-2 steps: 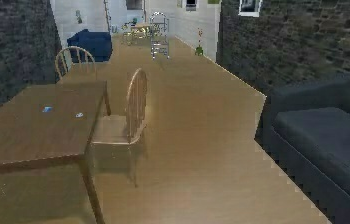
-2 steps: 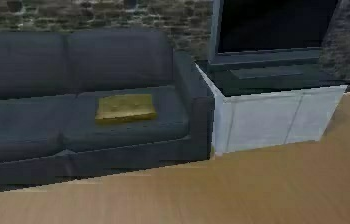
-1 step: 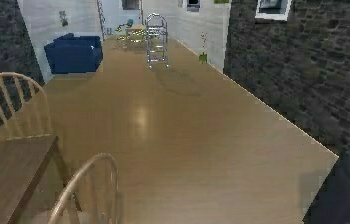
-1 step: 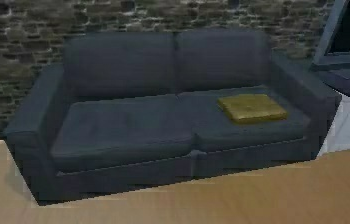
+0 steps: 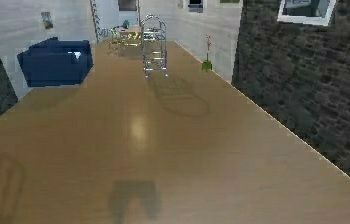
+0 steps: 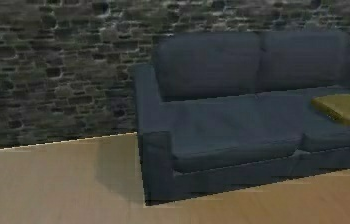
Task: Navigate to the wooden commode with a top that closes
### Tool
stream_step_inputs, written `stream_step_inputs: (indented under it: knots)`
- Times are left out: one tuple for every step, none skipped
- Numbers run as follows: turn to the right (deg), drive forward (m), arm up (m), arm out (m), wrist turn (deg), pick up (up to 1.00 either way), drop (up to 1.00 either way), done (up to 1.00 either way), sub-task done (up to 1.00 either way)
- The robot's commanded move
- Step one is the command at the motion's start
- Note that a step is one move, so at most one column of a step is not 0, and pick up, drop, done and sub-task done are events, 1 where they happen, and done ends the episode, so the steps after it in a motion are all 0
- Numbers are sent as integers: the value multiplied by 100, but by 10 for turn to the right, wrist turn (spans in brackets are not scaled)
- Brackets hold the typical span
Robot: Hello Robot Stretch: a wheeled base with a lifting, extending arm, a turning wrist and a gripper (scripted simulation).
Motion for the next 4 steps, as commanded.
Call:
stream_step_inputs:
  knots:
    - [-150,0,0,0,0,0,0,0,0]
    - [0,100,0,0,0,0,0,0,0]
    - [0,100,0,0,0,0,0,0,0]
    - [0,100,0,0,0,0,0,0,0]
